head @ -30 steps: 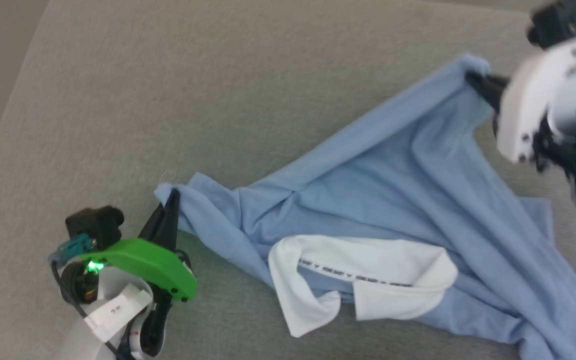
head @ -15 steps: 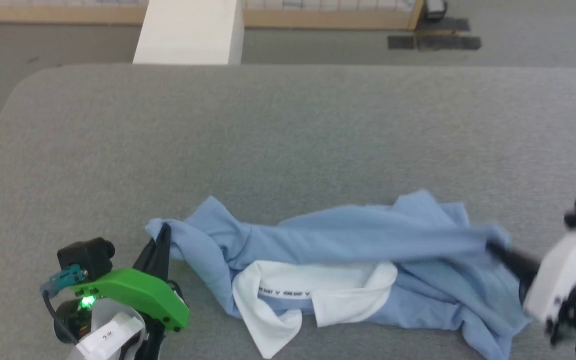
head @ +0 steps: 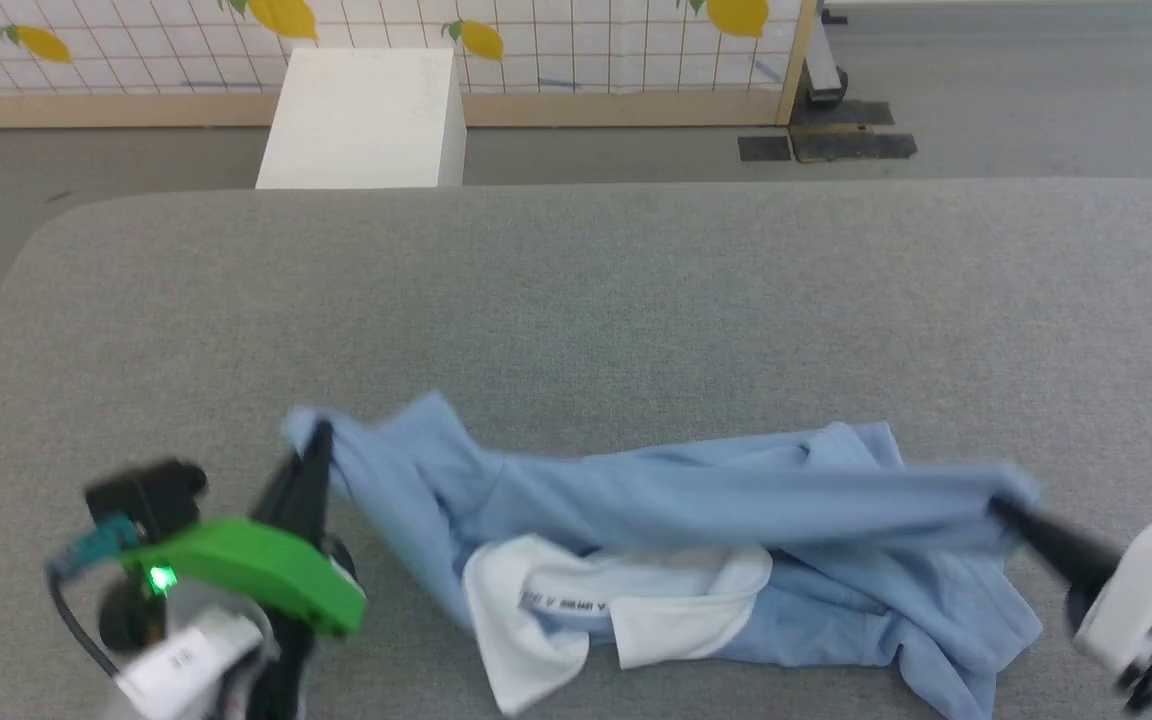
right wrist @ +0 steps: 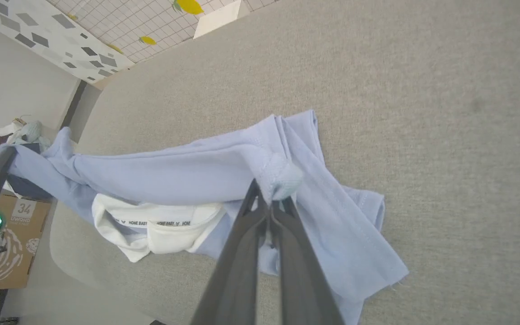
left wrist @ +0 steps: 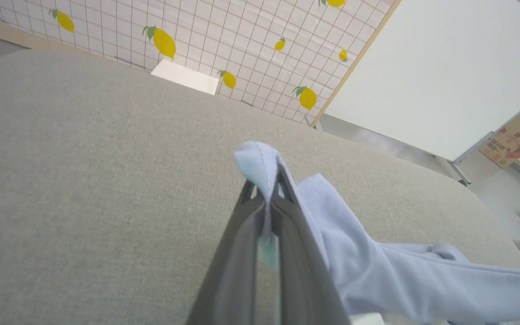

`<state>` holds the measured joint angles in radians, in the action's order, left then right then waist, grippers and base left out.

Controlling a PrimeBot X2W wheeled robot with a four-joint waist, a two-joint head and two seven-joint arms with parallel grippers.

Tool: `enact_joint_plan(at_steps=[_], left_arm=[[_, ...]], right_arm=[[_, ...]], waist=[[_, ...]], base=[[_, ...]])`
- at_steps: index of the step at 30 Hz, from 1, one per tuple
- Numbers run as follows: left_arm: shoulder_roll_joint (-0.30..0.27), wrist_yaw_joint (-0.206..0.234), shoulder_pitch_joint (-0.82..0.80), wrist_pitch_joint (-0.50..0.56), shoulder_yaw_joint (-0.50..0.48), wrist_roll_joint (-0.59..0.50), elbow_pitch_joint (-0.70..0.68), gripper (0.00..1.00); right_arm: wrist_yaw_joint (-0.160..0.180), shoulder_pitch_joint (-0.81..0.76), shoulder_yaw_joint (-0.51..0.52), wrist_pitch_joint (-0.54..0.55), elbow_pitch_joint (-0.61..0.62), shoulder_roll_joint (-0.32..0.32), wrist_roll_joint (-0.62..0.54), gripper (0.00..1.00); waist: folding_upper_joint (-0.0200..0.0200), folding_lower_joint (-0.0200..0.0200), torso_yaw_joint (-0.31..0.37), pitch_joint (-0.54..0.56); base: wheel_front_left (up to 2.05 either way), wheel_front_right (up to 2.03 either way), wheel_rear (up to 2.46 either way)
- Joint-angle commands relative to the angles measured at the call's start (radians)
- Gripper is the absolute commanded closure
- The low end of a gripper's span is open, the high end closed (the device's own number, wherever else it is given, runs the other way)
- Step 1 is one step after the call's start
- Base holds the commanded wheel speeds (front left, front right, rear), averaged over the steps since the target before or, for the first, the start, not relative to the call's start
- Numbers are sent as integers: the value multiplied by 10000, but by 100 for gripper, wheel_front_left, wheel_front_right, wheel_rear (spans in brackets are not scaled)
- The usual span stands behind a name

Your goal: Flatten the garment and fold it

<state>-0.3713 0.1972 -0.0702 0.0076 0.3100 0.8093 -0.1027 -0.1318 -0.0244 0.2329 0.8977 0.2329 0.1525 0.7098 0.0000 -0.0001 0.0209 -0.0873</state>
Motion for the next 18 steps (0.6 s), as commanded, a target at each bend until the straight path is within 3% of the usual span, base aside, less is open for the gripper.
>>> enact_joint_plan(at_steps=[1,11,18], left_arm=[[-239,-136,-560,57,-131,67,-153,100],[-1545,-839,-4187,1251,-403,-477,-560,100],[-1781,-1194,-6479,1780,-283,-816,-207,100]], right_arm=[[11,500,60,65,184,358,102,100],[11,3788,350,1338,632,2324,640,100],[11,5614,546,1824,200,2677,797,100]], waist=[[0,1,-22,74],[0,1,-103,518],[0,1,-111,546]], base=[[0,0,0],[0,0,0],[0,0,0]])
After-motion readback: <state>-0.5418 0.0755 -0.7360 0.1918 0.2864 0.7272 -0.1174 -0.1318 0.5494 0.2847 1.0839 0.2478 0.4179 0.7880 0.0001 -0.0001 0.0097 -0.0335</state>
